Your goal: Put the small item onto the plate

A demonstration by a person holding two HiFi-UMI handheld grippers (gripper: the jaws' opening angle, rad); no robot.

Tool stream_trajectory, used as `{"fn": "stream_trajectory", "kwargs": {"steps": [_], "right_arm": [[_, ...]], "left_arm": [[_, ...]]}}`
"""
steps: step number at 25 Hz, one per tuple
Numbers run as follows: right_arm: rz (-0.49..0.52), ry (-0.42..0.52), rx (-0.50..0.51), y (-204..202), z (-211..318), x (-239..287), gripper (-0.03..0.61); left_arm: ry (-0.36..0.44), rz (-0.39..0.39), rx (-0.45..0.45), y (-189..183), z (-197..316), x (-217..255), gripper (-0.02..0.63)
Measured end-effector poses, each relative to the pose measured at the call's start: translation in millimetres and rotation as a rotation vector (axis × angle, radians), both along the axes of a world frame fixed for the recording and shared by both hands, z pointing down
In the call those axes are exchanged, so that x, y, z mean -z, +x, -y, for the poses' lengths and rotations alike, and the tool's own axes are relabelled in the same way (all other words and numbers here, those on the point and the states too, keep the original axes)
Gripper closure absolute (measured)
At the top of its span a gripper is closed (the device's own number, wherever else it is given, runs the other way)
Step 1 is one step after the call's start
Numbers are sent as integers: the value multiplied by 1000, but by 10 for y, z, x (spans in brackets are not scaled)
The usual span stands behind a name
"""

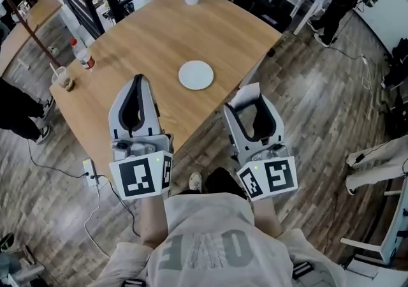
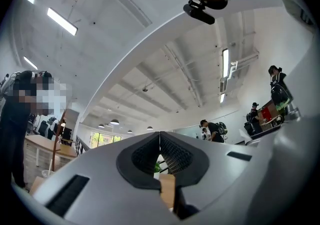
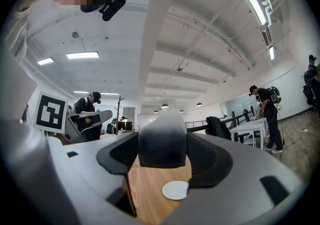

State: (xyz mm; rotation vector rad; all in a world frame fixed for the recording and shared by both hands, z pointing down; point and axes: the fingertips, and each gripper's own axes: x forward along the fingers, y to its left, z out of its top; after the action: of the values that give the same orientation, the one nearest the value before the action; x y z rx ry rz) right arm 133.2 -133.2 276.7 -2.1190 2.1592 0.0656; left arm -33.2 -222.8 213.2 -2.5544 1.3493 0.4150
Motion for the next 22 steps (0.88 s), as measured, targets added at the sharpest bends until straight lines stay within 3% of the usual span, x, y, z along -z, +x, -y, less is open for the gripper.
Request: {"fn": "stream_trajectory", "kwargs": {"steps": [9,22], "right_arm": [[9,-2,47,223,430,-9,275],[-31,63,113,478,1084,238,275]], "left_arm": [[-5,55,6,388,329,-3,604],[46,58,50,620,833,241,604]]}}
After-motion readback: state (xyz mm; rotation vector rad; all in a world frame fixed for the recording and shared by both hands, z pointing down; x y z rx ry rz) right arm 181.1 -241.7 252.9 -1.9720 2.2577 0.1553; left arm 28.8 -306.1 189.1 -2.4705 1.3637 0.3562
